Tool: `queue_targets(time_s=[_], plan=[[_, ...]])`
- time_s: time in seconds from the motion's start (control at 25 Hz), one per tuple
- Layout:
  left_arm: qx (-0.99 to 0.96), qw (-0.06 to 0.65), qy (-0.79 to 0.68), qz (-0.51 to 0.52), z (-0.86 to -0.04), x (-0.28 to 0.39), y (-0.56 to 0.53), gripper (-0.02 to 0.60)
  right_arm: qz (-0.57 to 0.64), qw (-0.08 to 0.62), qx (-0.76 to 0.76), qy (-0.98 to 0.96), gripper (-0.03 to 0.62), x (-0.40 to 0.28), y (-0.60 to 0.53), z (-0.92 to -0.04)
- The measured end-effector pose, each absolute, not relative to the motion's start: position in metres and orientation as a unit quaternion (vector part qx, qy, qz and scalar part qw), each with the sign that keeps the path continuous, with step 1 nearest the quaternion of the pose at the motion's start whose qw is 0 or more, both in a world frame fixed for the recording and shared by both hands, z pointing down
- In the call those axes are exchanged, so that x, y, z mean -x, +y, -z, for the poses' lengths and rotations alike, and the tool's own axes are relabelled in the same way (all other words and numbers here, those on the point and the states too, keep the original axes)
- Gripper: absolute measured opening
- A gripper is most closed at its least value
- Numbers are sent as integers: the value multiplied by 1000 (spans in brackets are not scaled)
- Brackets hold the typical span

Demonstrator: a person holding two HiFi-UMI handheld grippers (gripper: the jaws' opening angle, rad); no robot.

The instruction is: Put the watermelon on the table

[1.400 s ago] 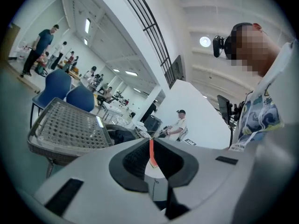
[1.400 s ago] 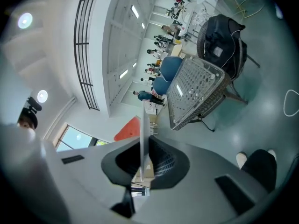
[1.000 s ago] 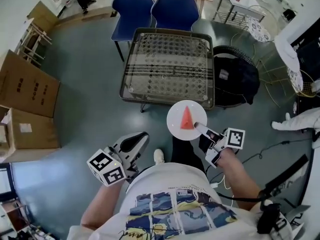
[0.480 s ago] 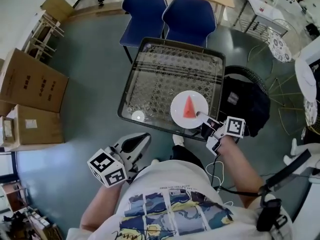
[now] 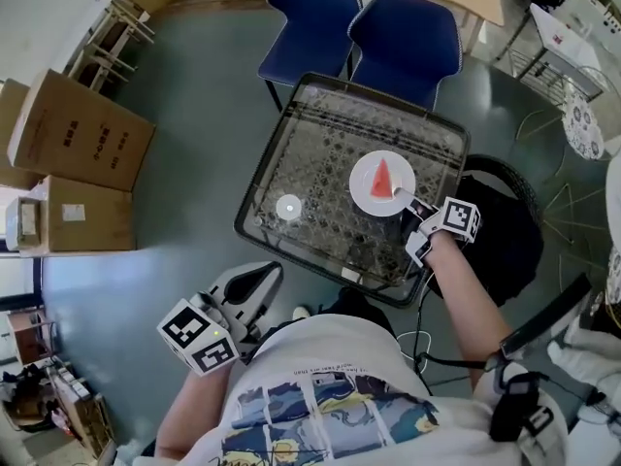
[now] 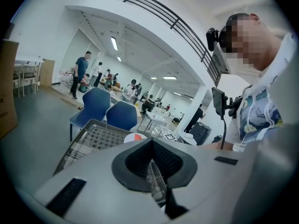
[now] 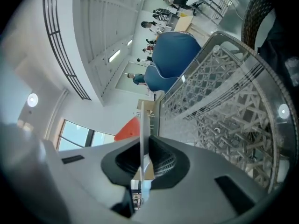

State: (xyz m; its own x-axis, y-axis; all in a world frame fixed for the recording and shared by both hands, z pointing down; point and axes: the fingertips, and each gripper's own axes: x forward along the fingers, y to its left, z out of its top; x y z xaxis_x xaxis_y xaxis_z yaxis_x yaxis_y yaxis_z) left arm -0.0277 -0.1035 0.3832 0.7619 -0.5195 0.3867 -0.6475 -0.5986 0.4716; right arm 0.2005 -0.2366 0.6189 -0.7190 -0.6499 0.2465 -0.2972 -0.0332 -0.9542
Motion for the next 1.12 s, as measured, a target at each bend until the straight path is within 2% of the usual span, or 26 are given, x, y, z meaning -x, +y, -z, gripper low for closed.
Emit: queue_targets(time_s=[0.4, 1.12], plan=[[-849, 329, -398, -110, -378, 51, -118, 9, 640, 122, 358, 668, 25, -186, -344, -689], [-796, 370, -470, -95, -399, 72, -119, 9, 668, 79, 413, 614, 25, -195, -413, -779]])
